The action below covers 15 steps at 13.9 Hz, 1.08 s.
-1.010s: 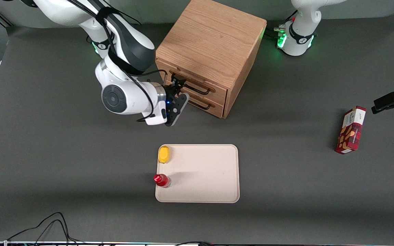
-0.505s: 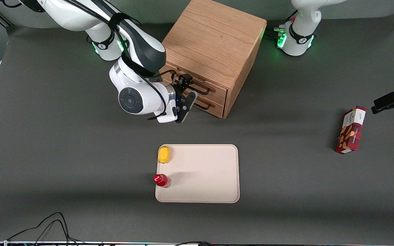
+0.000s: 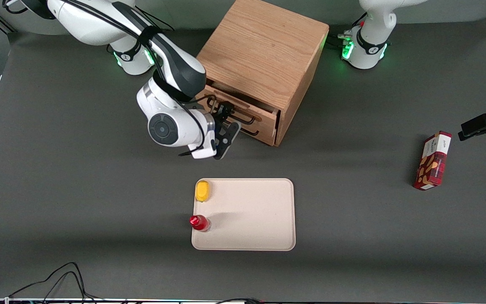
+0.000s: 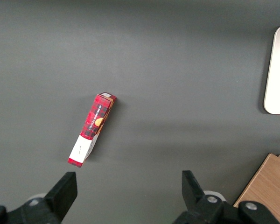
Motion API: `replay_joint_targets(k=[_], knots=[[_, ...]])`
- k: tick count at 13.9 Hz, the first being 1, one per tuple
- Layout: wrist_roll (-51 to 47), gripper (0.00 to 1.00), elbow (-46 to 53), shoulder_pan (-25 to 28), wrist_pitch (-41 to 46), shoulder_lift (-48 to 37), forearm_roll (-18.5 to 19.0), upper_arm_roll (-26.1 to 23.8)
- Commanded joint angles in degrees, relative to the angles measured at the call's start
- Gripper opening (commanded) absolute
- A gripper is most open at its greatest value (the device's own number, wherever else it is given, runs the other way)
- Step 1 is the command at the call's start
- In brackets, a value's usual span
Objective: Open upper drawer
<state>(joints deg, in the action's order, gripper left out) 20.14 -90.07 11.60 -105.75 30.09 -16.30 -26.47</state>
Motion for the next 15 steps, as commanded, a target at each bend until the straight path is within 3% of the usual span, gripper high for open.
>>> replay_joint_targets(k=[1,15], knots=[[1.0,1.0,7.1,-0.6,0.9,3.4,1.4,2.6],[7.0,1.0,25.3,-1.5,8.1,11.1,1.4,12.4]])
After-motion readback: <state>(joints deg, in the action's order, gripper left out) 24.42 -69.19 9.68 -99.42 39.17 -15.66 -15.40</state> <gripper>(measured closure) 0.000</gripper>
